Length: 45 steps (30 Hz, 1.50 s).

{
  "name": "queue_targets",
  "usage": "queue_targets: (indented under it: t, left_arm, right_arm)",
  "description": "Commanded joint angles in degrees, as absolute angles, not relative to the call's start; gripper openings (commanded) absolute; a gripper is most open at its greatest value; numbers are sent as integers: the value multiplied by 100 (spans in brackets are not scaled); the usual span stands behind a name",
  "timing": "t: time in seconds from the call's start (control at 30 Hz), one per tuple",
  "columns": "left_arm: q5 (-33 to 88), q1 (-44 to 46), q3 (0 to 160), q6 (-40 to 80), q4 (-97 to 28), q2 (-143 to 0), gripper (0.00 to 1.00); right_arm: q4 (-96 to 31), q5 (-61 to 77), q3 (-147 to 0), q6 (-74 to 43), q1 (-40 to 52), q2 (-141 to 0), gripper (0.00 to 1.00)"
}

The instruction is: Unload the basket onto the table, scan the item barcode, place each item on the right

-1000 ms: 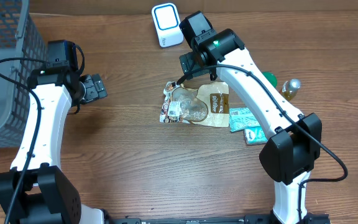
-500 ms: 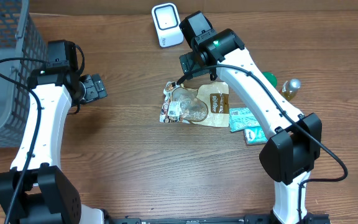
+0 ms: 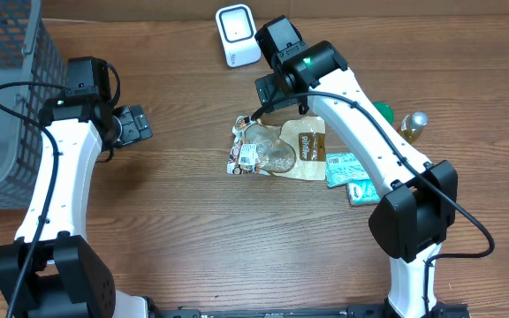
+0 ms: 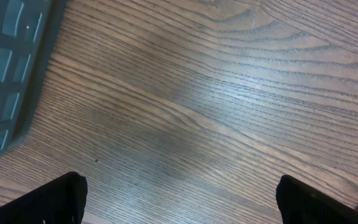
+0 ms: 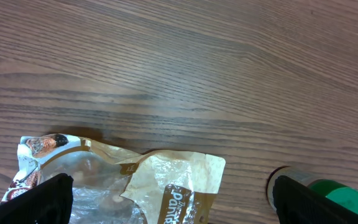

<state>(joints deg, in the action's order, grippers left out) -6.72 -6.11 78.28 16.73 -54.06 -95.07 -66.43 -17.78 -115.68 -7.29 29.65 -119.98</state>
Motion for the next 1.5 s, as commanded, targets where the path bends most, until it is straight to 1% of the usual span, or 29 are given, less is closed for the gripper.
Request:
queue_targets:
  t: [0.0, 1.23, 1.47]
  left_arm:
    - [-727, -620, 7889, 1632, -5395, -9535, 100]
    - [-727, -620, 7889, 1632, -5395, -9535, 100]
    - [-727, -620, 7889, 1632, -5395, -9535, 99]
  right_arm:
    - [-6606, -1747, -11542, -770, 2950, -11961, 100]
    - [-6606, -1747, -11544, -770, 2947, -11959, 100]
    - [-6606, -1747, -11544, -770, 2882, -11531, 100]
